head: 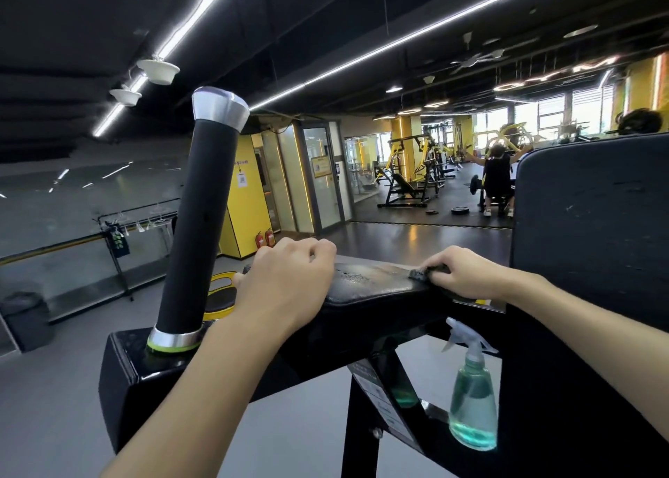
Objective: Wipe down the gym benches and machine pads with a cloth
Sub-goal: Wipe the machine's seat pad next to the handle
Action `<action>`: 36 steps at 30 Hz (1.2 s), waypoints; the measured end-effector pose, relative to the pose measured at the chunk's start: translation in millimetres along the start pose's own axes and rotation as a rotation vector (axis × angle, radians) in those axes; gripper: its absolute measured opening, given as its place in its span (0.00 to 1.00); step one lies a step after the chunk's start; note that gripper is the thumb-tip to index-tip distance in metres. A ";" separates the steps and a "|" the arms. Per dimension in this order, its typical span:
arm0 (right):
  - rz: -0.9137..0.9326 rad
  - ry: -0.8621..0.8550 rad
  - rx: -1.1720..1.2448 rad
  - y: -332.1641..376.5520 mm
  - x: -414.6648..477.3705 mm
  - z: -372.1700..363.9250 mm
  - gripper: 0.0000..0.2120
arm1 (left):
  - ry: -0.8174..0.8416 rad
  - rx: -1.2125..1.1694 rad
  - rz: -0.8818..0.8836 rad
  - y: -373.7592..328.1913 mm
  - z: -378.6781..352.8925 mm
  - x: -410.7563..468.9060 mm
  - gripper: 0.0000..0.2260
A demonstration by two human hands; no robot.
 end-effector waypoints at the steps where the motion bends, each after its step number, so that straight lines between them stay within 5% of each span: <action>1: -0.027 -0.001 -0.023 -1.6 1.7 -0.5 0.13 | 0.000 0.001 0.001 -0.1 0.4 -0.7 0.17; 15: 0.012 -0.009 -0.047 25.2 -5.3 9.1 0.11 | 0.024 0.034 -0.009 -1.9 1.0 -4.0 0.17; 19: 0.084 0.013 0.120 30.2 -12.5 10.3 0.12 | 0.023 0.052 -0.020 0.1 -0.5 -1.9 0.17; 24: 0.003 0.026 -0.069 20.4 2.4 8.4 0.12 | 0.014 -0.001 -0.005 0.3 0.8 -3.5 0.17; 28: 0.090 0.043 0.096 38.1 -0.6 12.2 0.12 | 0.018 0.030 -0.019 1.4 0.0 -2.3 0.17; 33: -0.007 0.072 -0.096 24.4 17.7 7.1 0.13 | 0.034 0.129 -0.042 -0.4 -0.3 -3.6 0.17; 36: 0.086 0.071 -0.007 47.1 21.4 11.5 0.13 | 0.031 0.164 -0.057 -1.5 -0.6 -3.8 0.17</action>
Point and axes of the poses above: each hand's wrist, its own x-axis towards the middle knuckle, its own z-axis out of the back of the hand, y = z × x, the point moved 4 cm from there along x, towards the middle knuckle, and after that the axes turned 14 degrees about -x, right-handed, at the moved point
